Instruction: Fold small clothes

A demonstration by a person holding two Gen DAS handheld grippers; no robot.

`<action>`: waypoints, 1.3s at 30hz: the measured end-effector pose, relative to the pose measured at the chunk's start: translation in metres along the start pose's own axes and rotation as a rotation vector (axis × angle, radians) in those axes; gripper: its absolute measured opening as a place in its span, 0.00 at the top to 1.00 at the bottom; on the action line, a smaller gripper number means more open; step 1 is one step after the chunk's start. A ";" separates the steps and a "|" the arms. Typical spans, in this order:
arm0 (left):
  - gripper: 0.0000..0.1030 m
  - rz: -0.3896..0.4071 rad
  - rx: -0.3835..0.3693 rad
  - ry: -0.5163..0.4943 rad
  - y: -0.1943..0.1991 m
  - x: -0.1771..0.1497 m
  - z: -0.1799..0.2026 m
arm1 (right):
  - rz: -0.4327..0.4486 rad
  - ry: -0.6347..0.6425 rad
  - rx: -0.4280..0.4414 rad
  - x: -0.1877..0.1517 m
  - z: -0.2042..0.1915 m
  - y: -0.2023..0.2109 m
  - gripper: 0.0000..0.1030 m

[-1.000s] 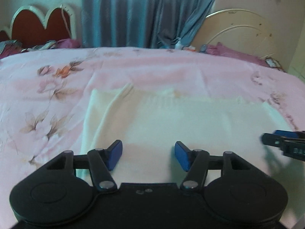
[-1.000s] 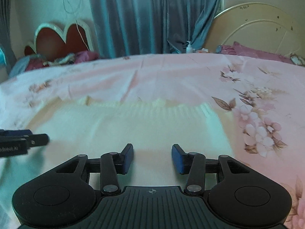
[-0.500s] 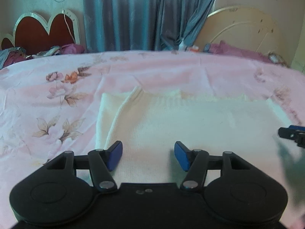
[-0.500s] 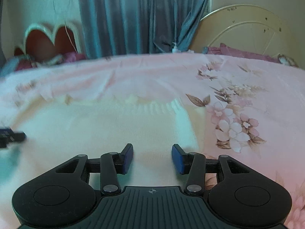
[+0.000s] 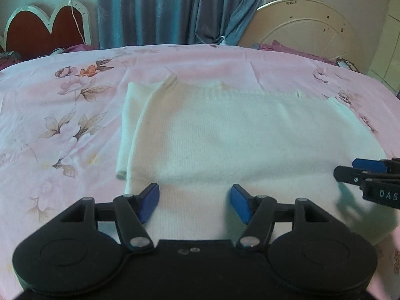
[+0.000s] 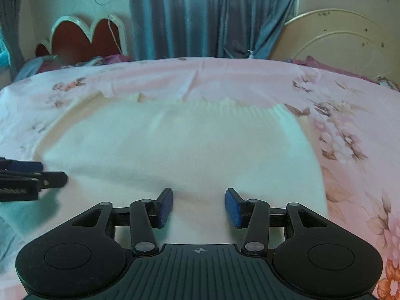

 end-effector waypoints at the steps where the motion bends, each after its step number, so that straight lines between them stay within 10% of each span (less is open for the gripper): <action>1: 0.39 -0.001 -0.002 -0.003 0.000 0.000 -0.001 | 0.001 -0.010 -0.003 -0.001 -0.001 0.003 0.55; 21: 0.29 -0.055 -0.053 -0.046 0.023 -0.016 -0.004 | -0.040 -0.053 -0.106 -0.038 -0.016 0.012 0.55; 39: 0.26 -0.226 -0.269 0.214 0.049 -0.074 -0.041 | -0.016 -0.122 -0.064 -0.052 -0.026 0.040 0.53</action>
Point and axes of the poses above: each gripper's, at about its wrist camera, not at the fingertips, and y roughly against the way its jaws point, z to its right, x to its top, the point moved 3 cm from there along -y, roughly the way its jaws point, and after that the axes turned 15 degrees about -z, right-handed, at the moved point
